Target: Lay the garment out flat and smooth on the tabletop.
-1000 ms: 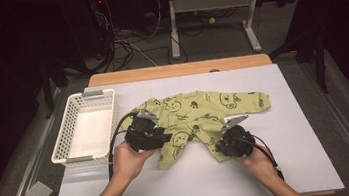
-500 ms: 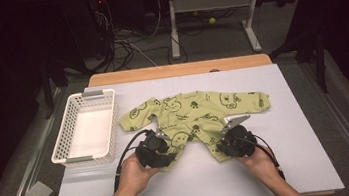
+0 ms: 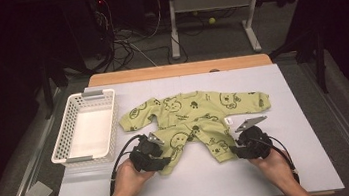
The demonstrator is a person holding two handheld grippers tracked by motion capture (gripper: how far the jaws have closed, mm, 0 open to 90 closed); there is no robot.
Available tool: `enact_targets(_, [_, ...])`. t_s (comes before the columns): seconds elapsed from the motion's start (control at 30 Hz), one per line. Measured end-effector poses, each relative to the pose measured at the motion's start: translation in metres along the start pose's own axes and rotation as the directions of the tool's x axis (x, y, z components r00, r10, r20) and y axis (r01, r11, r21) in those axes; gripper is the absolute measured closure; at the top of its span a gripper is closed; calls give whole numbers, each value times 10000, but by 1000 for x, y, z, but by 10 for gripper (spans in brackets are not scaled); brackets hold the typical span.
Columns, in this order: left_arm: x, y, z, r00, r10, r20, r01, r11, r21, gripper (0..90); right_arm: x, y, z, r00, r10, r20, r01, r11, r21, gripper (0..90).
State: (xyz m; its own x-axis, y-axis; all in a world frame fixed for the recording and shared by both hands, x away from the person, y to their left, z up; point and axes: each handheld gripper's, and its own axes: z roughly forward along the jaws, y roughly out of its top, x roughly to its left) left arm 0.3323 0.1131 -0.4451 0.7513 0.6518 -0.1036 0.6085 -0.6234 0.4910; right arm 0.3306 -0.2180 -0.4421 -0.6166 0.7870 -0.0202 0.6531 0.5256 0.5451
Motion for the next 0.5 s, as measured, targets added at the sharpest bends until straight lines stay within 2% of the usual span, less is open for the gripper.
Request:
enact_targets(0.13, [3,-2,0,9997,-243,48,243,9997,-14,560,-1,-5,4,9997,158,-159,-157,9999,62,614])
enact_targets(0.2, [4,-2,2,9993,-329,178,329,9995,22,565,-2,-5,5,9992,251,-295,-250,9997,53,640])
enact_targets(0.33, [6,0,3,9954,-315,902,306,9995,108,740,1,-5,5,9990,-45,-453,46,10000,30,753])
enact_targets(0.4, [5,1,3,9954,-311,904,296,9994,180,808,4,-4,5,9989,-119,-462,125,9999,118,793])
enact_targets(0.5, [4,2,2,9965,-272,787,256,9994,221,841,6,-2,5,9982,-460,-382,468,9987,214,824])
